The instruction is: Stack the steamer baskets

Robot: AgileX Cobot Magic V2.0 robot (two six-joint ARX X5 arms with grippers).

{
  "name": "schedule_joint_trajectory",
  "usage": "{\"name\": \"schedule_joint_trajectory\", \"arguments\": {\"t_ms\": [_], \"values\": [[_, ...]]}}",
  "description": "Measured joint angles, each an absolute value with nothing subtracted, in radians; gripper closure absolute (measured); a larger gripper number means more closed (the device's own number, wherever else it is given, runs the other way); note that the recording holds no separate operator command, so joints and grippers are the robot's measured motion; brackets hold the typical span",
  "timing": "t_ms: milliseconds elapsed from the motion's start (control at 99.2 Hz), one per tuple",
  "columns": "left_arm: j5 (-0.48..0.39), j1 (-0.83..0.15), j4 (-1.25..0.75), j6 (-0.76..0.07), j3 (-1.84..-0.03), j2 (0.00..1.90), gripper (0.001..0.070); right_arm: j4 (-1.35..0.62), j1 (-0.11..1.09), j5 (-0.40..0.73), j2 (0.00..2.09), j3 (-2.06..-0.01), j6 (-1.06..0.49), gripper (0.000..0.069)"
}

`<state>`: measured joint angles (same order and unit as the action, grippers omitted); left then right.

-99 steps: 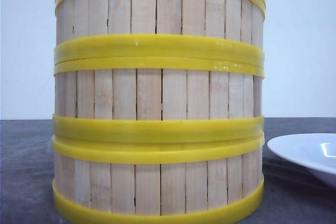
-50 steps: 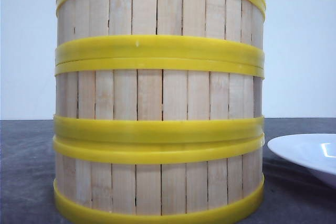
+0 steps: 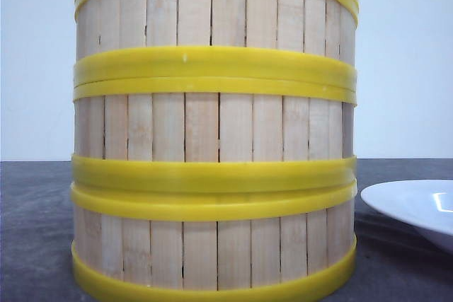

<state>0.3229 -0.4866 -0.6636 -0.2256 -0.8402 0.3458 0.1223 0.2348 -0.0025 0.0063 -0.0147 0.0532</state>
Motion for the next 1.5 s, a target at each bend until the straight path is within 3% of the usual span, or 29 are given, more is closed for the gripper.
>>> {"name": "schedule_joint_trajectory", "arguments": {"t_ms": [544, 756, 837, 958, 1038, 1129, 1210, 1280, 1502], "values": [[0.323, -0.487, -0.664, -0.223, -0.840, 0.346, 0.0563, 0.122, 0.235, -0.001, 0.006, -0.015, 0.053, 0.0681], [0.375, -0.469, -0.630, -0.074, -0.827, 0.313, 0.0563, 0.122, 0.235, -0.001, 0.006, -0.015, 0.053, 0.0681], [0.320, -0.405, -0.533, -0.038, -0.754, 0.256, 0.0563, 0.122, 0.235, -0.001, 0.006, -0.015, 0.053, 0.0681], [0.113, -0.274, -0.332, 0.002, -0.525, 0.120, 0.0563, 0.123, 0.235, -0.001, 0.006, -0.015, 0.053, 0.0681], [0.036, -0.190, -0.229, -0.025, -0.361, 0.037, 0.0563, 0.123, 0.235, -0.001, 0.006, -0.015, 0.053, 0.0681], [-0.044, -0.116, -0.144, -0.108, -0.200, 0.004, 0.0563, 0.123, 0.235, -0.001, 0.006, -0.015, 0.053, 0.0681], [-0.120, -0.083, -0.062, -0.184, -0.086, 0.008, 0.0563, 0.123, 0.235, -0.001, 0.006, -0.015, 0.054, 0.0681], [-0.134, -0.083, -0.003, -0.223, -0.035, 0.008, 0.0563, 0.123, 0.235, 0.000, 0.006, -0.015, 0.053, 0.0681], [0.083, -0.083, 0.046, -0.257, -0.033, 0.005, 0.0563, 0.124, 0.235, 0.000, 0.006, -0.015, 0.053, 0.0681]]}}
